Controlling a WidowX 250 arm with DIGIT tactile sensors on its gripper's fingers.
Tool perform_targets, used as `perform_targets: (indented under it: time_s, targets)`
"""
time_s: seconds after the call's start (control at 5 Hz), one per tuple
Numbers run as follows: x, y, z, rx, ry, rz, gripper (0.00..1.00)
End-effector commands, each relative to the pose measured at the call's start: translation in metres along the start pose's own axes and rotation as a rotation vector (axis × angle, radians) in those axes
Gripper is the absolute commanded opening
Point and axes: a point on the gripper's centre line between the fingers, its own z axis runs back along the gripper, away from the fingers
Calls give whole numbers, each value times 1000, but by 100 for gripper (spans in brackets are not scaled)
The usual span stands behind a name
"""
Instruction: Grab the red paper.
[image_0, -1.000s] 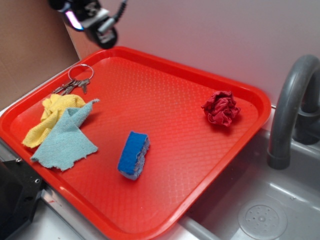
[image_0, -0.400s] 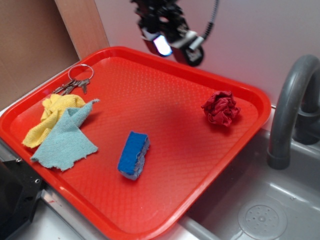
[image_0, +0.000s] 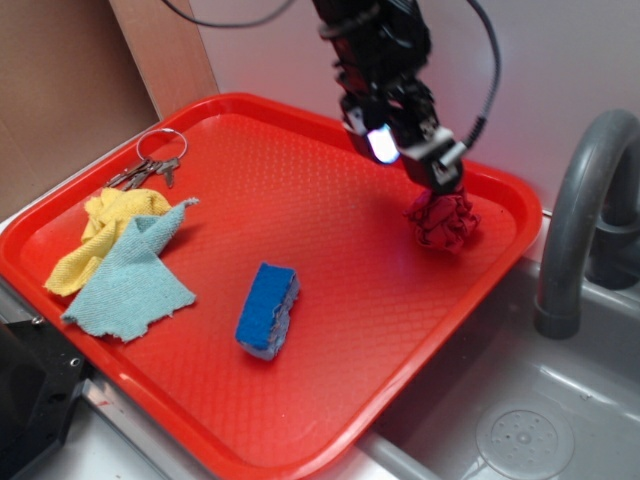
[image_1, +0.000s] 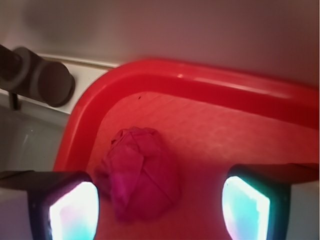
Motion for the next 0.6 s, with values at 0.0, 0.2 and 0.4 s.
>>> perform_targets:
  time_s: [0.0, 0.2, 0.4]
  targets:
    - [13, -30, -1, -83, -56, -93, 100]
    - [16, -26, -4, -60, -44, -103, 94]
    - [14, -24, -9, -30, -32, -113, 0]
